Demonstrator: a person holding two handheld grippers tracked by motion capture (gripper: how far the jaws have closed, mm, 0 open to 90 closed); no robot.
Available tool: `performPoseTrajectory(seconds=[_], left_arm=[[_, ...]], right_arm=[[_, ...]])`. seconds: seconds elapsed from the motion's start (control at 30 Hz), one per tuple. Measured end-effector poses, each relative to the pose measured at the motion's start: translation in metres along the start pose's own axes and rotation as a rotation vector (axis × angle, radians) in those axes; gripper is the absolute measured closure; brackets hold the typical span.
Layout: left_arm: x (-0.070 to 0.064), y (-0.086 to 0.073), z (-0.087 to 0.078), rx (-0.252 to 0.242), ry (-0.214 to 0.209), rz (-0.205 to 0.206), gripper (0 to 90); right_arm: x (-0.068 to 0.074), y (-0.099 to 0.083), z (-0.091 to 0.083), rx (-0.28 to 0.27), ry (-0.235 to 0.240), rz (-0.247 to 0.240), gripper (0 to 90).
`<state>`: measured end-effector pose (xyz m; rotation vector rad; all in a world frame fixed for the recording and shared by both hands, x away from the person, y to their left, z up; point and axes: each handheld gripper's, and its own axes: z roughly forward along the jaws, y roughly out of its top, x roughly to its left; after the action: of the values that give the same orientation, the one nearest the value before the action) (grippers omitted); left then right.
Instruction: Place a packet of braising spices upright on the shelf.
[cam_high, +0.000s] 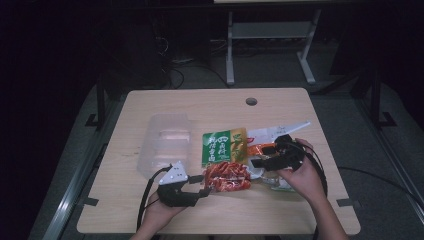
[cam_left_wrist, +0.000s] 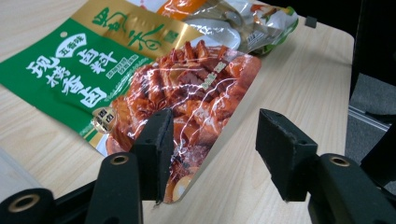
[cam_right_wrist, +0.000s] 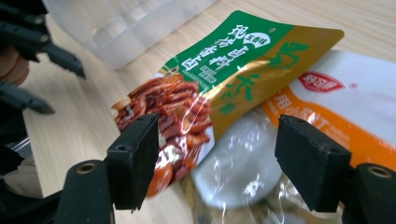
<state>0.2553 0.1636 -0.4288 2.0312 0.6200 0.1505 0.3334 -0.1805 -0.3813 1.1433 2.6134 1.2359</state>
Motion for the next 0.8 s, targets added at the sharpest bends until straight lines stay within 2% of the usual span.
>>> performPoseTrajectory(seconds=[0.1, 0.13, 0.27, 0.37, 0.43, 0.47, 0.7, 0.8], left_arm=[[0.001, 0.0, 0.0, 0.0, -0.001, 0.0, 46.6], [0.002, 0.0, 0.0, -0.001, 0.0, 0.017, 46.5], [0.001, 0.0, 0.0, -0.003, 0.002, 0.012, 46.2], [0.001, 0.0, -0.001, -0.013, 0.001, 0.0, 44.3], [0.001, 0.0, -0.001, -0.012, 0.003, 0.004, 43.7], [0.002, 0.001, -0.002, -0.011, 0.003, 0.004, 43.4], [0.002, 0.001, 0.0, -0.008, 0.004, 0.002, 42.5], [0.002, 0.001, 0.0, -0.007, 0.002, -0.001, 42.1]], right_arm=[[-0.003, 0.011, 0.008, 0.028, 0.002, 0.025, 30.5], [-0.006, 0.018, 0.014, 0.044, -0.005, 0.023, 30.9], [-0.014, 0.029, 0.025, 0.081, -0.001, 0.048, 30.9], [-0.026, 0.041, 0.039, 0.107, 0.012, 0.085, 31.7], [-0.028, 0.044, 0.041, 0.117, 0.013, 0.094, 31.7], [-0.036, 0.051, 0.047, 0.137, 0.003, 0.115, 31.8], [-0.052, 0.064, 0.06, 0.167, -0.002, 0.164, 35.2], [-0.058, 0.064, 0.069, 0.178, -0.001, 0.187, 37.1]])
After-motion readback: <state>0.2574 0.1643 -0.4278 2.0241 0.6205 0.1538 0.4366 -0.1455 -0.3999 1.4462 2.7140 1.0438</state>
